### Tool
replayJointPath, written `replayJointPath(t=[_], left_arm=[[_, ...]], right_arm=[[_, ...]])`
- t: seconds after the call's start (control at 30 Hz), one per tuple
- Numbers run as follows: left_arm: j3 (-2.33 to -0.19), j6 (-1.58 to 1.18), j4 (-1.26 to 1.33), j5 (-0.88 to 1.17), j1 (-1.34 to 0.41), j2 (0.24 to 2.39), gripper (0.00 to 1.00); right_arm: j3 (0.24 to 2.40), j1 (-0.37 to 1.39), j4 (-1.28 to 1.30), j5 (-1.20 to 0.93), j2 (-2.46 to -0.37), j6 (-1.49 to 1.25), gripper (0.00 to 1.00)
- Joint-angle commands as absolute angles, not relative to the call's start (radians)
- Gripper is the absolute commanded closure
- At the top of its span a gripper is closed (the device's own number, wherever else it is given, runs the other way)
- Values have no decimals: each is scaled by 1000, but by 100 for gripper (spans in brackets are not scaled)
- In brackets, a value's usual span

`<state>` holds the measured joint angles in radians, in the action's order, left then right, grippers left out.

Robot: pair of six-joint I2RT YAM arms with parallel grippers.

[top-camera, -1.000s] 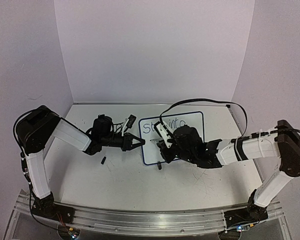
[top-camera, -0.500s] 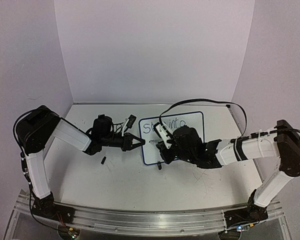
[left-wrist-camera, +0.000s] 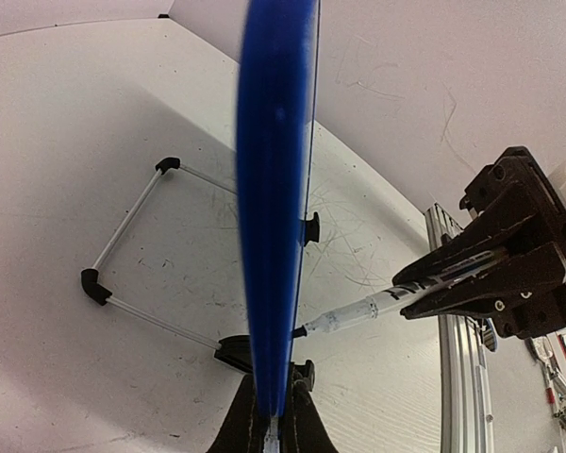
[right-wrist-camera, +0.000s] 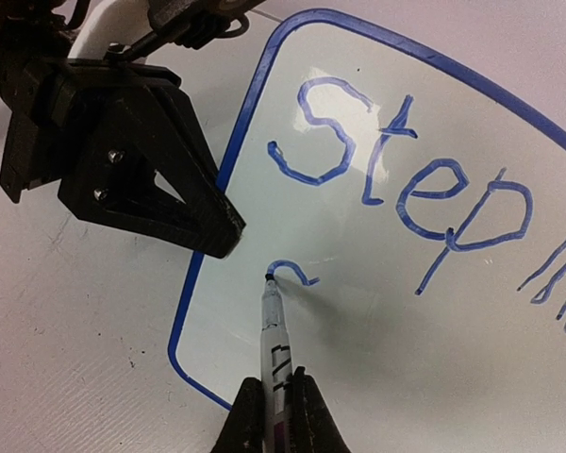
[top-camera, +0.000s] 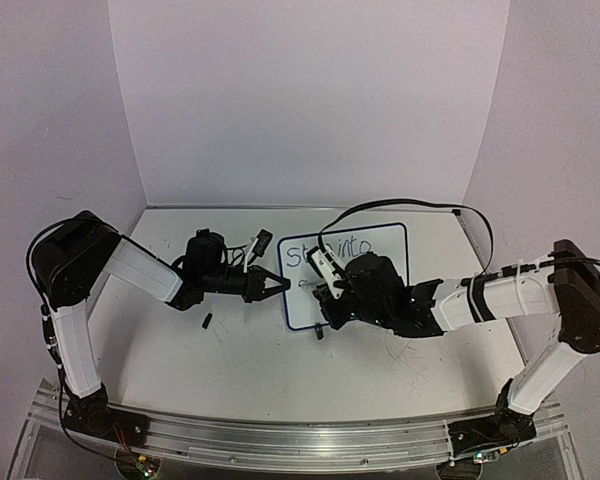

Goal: Write a sentence on the whiteboard

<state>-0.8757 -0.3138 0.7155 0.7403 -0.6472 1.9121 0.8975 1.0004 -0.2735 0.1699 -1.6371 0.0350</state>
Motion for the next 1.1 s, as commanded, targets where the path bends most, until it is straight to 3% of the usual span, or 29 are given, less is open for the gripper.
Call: replayJointPath(t=[0.0,1.07], left_arm=[[-866,-278,689,689,-643,1902,100],[-866,-276,680,685,-642,1902,100]], right_arm=[[890,1003,-265,205,-1622,21,100],[849,1003,-236,262,-1580,8,100]])
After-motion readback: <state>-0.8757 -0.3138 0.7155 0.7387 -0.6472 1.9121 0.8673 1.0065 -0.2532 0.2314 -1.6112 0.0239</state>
